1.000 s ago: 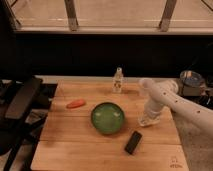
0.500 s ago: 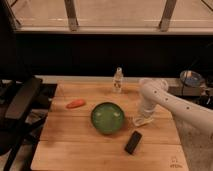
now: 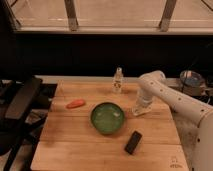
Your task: Wipe the white sponge on the table
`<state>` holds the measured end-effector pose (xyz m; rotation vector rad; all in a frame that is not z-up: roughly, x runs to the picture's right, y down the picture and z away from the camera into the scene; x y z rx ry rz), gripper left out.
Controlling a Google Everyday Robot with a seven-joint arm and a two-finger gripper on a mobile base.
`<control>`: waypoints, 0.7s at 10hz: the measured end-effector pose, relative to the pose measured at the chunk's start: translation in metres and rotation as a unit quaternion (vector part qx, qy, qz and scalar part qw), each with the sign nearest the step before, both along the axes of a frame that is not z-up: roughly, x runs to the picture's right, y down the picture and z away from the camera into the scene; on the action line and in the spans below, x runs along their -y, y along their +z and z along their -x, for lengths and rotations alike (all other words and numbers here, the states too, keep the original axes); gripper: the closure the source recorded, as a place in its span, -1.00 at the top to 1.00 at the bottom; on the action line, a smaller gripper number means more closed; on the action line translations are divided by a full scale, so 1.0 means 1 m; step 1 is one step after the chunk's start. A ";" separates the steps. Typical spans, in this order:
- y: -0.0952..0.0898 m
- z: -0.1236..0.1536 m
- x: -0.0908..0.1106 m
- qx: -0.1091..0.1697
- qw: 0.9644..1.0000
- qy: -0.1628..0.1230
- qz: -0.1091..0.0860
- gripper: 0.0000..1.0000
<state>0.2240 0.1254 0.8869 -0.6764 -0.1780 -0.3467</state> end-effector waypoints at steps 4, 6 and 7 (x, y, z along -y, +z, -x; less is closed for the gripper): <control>0.017 -0.059 0.020 -0.028 0.999 0.027 -0.025 -0.98; 0.013 -0.096 0.013 -0.047 0.997 0.049 -0.028 -0.98; 0.011 -0.116 0.005 -0.059 0.996 0.063 -0.026 -0.98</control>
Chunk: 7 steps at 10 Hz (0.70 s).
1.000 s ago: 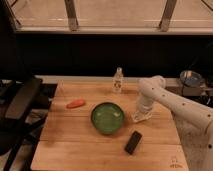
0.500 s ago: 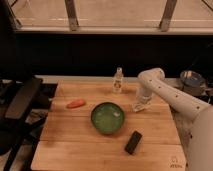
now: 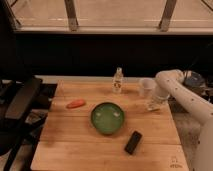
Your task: Wipe the white sponge on the table
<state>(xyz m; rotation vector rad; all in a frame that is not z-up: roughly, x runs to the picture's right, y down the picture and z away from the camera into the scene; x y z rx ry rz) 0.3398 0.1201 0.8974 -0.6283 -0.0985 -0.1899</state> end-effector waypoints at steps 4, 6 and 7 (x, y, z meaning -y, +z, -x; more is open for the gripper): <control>-0.030 -0.039 -0.059 -0.032 0.999 0.039 0.017 -0.98; -0.042 -0.028 -0.076 -0.023 0.999 0.029 0.024 -0.98; -0.048 -0.014 -0.084 -0.013 0.999 0.018 0.029 -0.98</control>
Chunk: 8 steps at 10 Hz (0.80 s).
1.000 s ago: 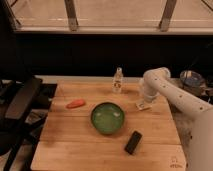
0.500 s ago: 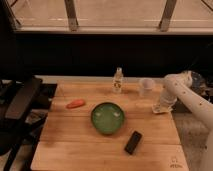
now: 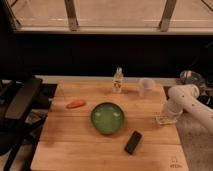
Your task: Wipe the white sponge on the table
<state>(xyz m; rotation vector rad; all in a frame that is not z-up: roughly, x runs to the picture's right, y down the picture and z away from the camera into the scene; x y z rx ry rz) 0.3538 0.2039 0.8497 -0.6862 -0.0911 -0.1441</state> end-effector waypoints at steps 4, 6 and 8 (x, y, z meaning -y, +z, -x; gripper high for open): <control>-0.011 0.060 -0.005 0.054 0.997 -0.048 0.004 -0.98; -0.011 0.081 0.004 0.076 0.995 -0.070 -0.001 -0.98; -0.002 0.096 0.022 0.086 0.993 -0.085 -0.012 -0.98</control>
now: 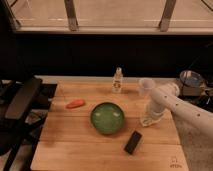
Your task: Wipe the white sponge on the table
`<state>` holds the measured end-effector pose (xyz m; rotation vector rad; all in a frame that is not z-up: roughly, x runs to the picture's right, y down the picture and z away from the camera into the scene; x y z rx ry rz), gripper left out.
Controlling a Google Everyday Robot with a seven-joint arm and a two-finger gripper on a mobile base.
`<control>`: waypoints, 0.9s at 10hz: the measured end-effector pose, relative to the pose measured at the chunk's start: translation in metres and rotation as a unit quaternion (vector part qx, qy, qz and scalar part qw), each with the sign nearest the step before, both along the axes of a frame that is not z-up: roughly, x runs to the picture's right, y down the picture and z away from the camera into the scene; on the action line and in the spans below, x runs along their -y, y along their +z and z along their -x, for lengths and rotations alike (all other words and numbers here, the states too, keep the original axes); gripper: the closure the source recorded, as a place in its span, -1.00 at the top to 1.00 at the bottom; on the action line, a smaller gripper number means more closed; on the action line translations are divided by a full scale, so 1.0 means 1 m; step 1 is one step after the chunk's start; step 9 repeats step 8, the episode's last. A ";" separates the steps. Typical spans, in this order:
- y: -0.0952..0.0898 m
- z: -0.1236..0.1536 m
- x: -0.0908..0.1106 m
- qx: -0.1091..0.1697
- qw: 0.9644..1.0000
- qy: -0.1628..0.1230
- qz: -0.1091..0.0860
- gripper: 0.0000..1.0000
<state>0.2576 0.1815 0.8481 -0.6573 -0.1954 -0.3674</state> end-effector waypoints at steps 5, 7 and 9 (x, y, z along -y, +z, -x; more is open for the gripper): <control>0.041 -0.004 0.045 -0.019 1.000 0.002 -0.005 -0.98; 0.050 -0.021 0.057 -0.032 0.999 0.015 -0.005 -0.98; 0.051 -0.028 0.058 -0.029 0.999 0.013 -0.005 -0.98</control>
